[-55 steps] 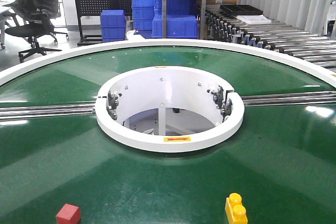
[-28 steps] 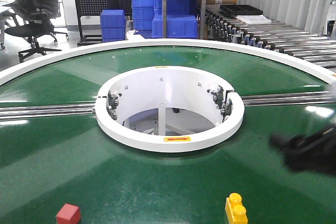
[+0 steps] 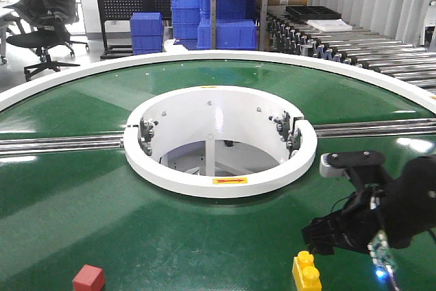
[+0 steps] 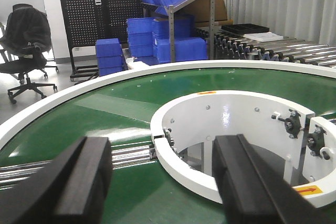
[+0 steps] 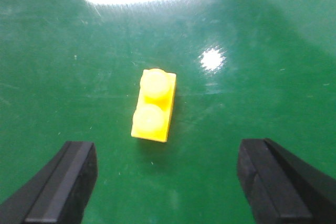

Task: Pick red and yellow blocks into blue bin
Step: 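Lower the right gripper over the yellow brick and close on it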

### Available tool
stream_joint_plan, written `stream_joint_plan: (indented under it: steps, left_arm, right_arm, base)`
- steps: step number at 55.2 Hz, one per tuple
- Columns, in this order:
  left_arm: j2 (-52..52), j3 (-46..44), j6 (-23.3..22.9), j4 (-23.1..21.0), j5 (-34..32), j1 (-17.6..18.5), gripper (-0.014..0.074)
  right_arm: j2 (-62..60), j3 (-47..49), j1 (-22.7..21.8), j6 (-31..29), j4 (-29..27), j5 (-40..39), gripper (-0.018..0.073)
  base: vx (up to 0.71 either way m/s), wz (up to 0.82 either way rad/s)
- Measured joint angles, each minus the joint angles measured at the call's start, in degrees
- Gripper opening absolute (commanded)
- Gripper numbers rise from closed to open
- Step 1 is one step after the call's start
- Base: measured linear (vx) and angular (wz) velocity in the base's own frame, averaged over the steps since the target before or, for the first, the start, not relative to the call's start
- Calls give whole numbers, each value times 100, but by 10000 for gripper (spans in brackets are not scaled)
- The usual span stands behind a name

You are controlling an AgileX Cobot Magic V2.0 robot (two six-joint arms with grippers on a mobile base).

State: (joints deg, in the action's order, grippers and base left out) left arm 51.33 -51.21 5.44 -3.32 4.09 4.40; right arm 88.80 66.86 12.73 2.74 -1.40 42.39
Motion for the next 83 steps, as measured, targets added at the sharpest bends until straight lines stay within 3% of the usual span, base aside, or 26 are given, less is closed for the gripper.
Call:
stream_joint_plan:
  steps: [18,47,51,55,65,83]
  left_arm:
    - [0,0,0,0,0,0,534]
    - [0,0,0,0,194,0,534]
    - [0,0,0,0,194,0,534]
    - [0,0,0,0,194,0,534]
    - [0,0,0,0,194,0,534]
    - [0,0,0,0,391,0,534]
  right_arm:
    - [819,53,332,284,9,-395,580]
    - [1883,64,344,537,75,-1160,573]
    - [1992,64,344,624,75,-1210,531]
    - [2047,64,344,735,81,-1258,424]
    - [2065,113,344,931,81,-1300,-10]
    - [1907,127,344,909,312,-1086,-11]
  base:
    - [0,0]
    - [0,0]
    - [0,0]
    - [0,0]
    - [0,0]
    - [0,0]
